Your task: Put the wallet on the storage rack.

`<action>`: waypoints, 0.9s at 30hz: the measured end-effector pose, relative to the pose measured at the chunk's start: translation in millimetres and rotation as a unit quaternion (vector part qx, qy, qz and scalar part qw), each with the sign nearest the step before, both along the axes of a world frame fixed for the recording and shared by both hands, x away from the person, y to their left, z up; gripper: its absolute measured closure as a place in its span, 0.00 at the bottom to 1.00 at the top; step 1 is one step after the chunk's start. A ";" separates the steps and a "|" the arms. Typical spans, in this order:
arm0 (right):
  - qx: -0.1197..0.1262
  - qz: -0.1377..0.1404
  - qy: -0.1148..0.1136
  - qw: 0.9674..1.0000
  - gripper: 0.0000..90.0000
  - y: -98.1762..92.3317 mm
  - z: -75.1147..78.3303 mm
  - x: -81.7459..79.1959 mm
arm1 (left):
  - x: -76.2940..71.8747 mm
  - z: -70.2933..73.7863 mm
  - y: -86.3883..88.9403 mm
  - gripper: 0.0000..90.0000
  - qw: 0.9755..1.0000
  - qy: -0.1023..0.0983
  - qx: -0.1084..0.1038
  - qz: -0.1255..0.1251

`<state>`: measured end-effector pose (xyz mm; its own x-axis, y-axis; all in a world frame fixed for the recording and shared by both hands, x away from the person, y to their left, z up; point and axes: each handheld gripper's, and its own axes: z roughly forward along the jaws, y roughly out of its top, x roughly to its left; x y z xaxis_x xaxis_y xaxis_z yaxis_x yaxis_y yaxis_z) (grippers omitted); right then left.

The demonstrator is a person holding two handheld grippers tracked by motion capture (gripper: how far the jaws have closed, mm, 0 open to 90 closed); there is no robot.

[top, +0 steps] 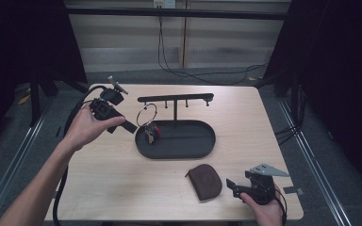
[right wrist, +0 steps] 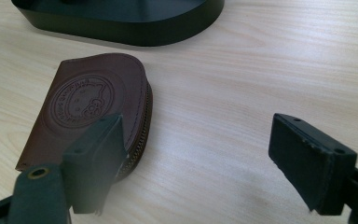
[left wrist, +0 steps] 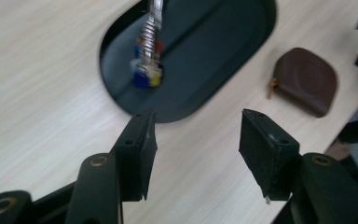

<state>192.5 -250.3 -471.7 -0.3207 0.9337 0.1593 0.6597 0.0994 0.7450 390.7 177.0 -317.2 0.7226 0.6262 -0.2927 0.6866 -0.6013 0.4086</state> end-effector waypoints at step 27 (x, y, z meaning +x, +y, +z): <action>-0.007 -0.007 0.005 1.000 0.22 -0.5 -0.7 1.0 | -54.8 -77.5 74.0 0.30 0.994 -0.027 -0.072 0.076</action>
